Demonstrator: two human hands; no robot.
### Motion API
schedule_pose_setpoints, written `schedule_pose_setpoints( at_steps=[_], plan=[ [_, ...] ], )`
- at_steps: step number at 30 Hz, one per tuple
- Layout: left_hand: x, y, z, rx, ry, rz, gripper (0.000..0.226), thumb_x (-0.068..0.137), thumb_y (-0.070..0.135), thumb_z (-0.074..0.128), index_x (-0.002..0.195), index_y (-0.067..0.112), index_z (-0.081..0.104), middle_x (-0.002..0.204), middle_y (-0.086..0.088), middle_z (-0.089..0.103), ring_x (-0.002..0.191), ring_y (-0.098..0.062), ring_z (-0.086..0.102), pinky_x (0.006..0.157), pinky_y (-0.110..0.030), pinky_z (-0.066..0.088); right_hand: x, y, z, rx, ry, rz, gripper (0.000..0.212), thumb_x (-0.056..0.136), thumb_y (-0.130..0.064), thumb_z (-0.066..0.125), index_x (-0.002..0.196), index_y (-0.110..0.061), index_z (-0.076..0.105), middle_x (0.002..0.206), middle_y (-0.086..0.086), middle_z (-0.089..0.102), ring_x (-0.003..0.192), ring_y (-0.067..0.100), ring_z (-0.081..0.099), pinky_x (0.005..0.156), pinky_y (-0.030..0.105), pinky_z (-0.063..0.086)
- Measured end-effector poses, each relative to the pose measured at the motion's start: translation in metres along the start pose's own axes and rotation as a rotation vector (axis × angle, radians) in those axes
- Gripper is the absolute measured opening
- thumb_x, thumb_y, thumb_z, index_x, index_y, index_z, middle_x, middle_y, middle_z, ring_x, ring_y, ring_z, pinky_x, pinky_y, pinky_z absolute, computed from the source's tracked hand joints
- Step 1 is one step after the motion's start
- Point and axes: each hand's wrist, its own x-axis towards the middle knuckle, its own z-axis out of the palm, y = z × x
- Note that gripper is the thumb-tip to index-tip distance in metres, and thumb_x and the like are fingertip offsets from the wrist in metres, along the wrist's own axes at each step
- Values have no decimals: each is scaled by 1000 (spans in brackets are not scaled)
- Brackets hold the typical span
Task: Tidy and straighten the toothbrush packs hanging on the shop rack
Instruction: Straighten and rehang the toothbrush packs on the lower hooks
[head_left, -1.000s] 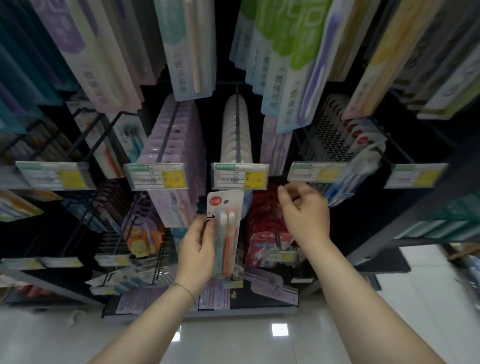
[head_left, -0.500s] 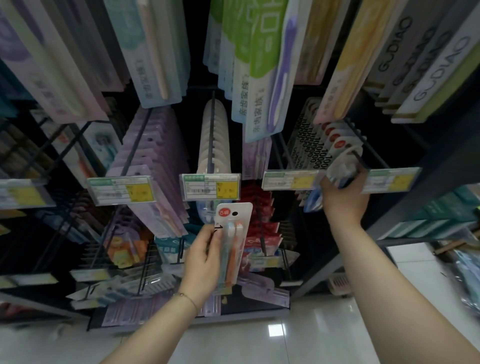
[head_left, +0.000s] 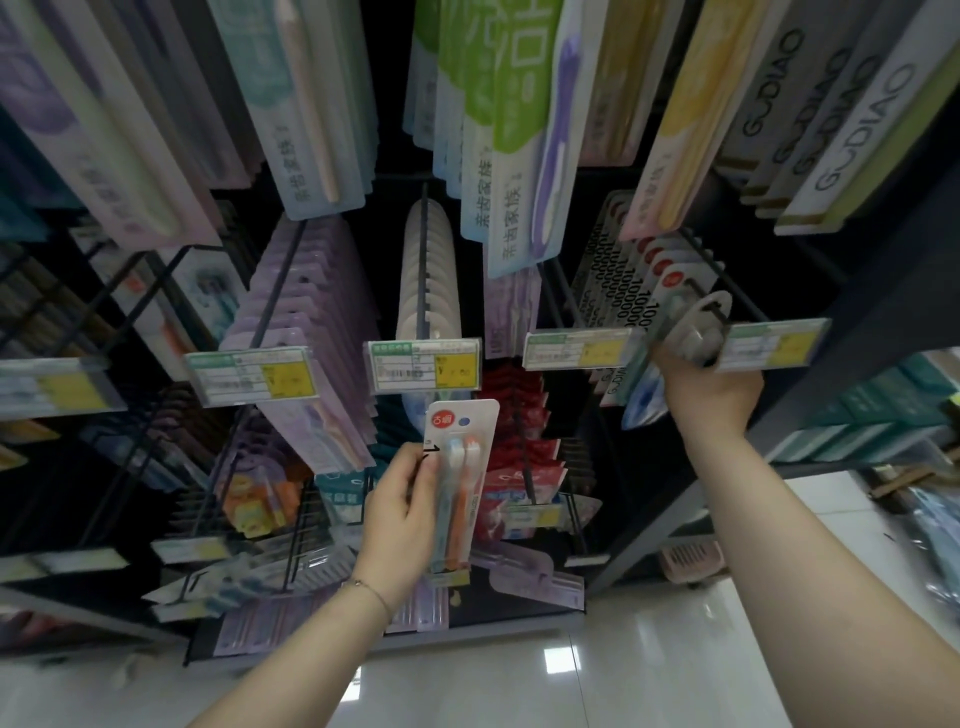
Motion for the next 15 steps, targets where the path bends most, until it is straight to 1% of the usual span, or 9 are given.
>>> schedule_pose_setpoints(
  at_steps=[3, 5, 6, 8, 10, 11, 13, 15],
  plan=[
    [-3, -2, -2, -6, 4, 11, 20, 104, 20, 46, 89, 22, 58, 82, 9, 62, 77, -5, 57, 69, -17, 45, -14, 6, -10, 21, 71, -45, 74, 67, -34, 83, 132, -15, 52, 131, 0, 61, 119, 15, 58, 97, 24, 42],
    [-6, -2, -3, -12, 3, 13, 20, 104, 20, 45, 88, 19, 57, 81, 6, 60, 75, -6, 55, 69, -19, 44, -27, 6, -17, -17, 111, -107, 76, 68, -34, 85, 132, -20, 47, 132, -5, 58, 116, 10, 55, 98, 24, 40],
    [-7, -1, -3, -17, 4, 15, 20, 104, 21, 45, 87, 18, 56, 80, 5, 59, 74, -6, 54, 68, -19, 43, -33, 6, -20, -26, 122, -136, 75, 69, -34, 85, 131, -22, 45, 129, -8, 57, 114, 8, 54, 97, 23, 39],
    [-9, 0, -5, -21, 13, 24, 22, 104, 21, 44, 85, 18, 55, 77, 8, 56, 72, -4, 52, 67, -17, 42, -42, 5, -26, -20, 137, -170, 66, 69, -36, 85, 121, -25, 46, 121, -13, 55, 110, 6, 54, 93, 23, 40],
    [-12, 3, -7, -26, 24, 35, 23, 104, 20, 44, 84, 18, 53, 75, 9, 54, 70, -4, 50, 66, -17, 41, -50, 4, -30, -21, 150, -188, 58, 69, -38, 83, 110, -28, 44, 115, -11, 57, 103, 9, 58, 86, 24, 42],
    [-13, 4, -8, -32, 26, 39, 23, 104, 20, 44, 84, 18, 54, 75, 7, 54, 71, -4, 50, 66, -17, 41, -53, 4, -33, -23, 155, -200, 57, 69, -38, 83, 108, -29, 43, 113, -10, 58, 100, 10, 58, 83, 24, 42],
    [-16, 7, -10, -40, 28, 41, 23, 104, 17, 44, 84, 18, 54, 76, 8, 55, 71, -3, 50, 66, -15, 41, -58, 4, -36, -35, 156, -232, 57, 69, -37, 83, 109, -30, 42, 112, -8, 58, 97, 12, 58, 81, 24, 42],
    [-19, 9, -13, -40, 29, 37, 23, 105, 16, 44, 84, 18, 55, 76, 12, 56, 71, -2, 51, 65, -13, 41, -62, 4, -37, -40, 150, -245, 58, 70, -36, 83, 113, -29, 45, 111, -8, 58, 98, 12, 58, 81, 25, 43]
  ],
)
